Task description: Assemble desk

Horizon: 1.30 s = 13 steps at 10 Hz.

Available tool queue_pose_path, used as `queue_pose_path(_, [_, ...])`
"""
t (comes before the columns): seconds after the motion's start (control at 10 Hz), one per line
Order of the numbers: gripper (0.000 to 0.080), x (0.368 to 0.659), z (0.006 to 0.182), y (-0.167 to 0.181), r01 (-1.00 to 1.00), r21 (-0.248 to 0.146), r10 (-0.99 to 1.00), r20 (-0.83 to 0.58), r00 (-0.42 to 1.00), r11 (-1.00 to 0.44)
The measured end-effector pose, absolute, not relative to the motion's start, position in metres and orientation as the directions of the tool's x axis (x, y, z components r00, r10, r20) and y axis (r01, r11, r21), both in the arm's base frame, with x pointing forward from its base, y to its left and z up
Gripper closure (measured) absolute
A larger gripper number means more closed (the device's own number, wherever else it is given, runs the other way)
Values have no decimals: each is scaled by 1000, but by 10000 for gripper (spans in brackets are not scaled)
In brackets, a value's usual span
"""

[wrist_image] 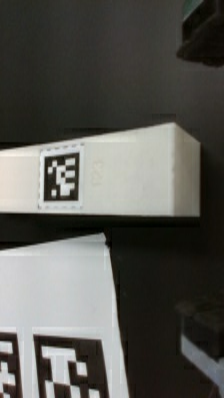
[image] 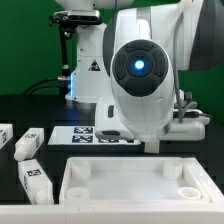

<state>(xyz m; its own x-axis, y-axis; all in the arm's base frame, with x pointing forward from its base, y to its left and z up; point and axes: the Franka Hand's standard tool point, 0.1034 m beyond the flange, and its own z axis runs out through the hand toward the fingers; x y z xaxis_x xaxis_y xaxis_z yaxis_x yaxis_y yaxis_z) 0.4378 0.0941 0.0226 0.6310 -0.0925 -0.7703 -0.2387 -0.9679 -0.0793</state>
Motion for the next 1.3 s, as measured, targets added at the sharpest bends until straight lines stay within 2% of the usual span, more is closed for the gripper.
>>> queue_pose_path(0.1, [151,430,18,94,-277,-23,-151,-794,589,-961])
queue_pose_path(0.4, [151,407,4,98,-321,70,-232,-834,501,-944])
queue_pose_path(0.5, [151,408,3,96,-321,70,-233,-831,505,-945])
queue_pose_path(0.6, [262,408,3,96,-321,70,-233,-831,504,-944])
queue_pose_path(0.7, [429,408,3,96,-322,70,-233,-831,504,-944])
queue_pose_path(0.8, [429,408,3,96,-322,70,-234,-831,504,-944])
queue_pose_path(0.9, [514,408,3,96,-323,70,-234,-831,504,-944])
queue_pose_path(1.0, [514,409,4,96,-323,69,-234,-831,505,-944])
queue_pose_path(1.1, [514,415,16,96,-325,61,-230,-830,509,-944])
queue_pose_path(1.3, [514,457,64,85,-335,16,-222,-779,586,-942])
